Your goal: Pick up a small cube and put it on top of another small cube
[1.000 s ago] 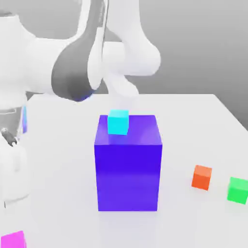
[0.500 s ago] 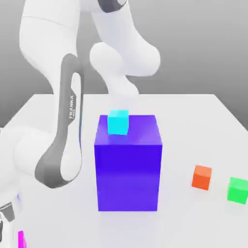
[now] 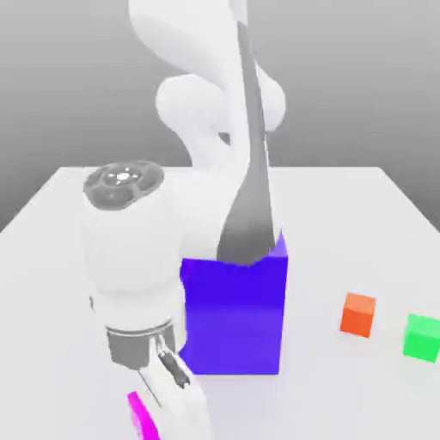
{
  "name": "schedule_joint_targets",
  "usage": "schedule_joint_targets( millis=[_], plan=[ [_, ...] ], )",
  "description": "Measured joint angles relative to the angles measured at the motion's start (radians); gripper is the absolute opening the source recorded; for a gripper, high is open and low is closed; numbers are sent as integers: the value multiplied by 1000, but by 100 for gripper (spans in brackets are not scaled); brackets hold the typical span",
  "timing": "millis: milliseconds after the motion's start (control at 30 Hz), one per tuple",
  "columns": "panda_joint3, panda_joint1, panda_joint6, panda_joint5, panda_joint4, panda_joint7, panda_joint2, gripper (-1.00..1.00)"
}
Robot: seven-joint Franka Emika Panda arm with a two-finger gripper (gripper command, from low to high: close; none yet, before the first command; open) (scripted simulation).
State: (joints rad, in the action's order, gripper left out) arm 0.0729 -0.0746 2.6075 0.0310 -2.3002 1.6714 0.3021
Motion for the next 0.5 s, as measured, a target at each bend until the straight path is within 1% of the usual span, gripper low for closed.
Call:
schedule_joint_targets(
  millis=[167,333,400,433,500],
  plan=[
    [101,149,10,-31,-89,116,-80,-100],
    [236,319,17,-71,-186,263,-166,-100],
    [290,405,36,-119,-206,354,-161,-100],
    [297,443,59,-157,-207,402,-134,-100],
    [278,488,114,-226,-204,467,-69,-100]
  ],
)
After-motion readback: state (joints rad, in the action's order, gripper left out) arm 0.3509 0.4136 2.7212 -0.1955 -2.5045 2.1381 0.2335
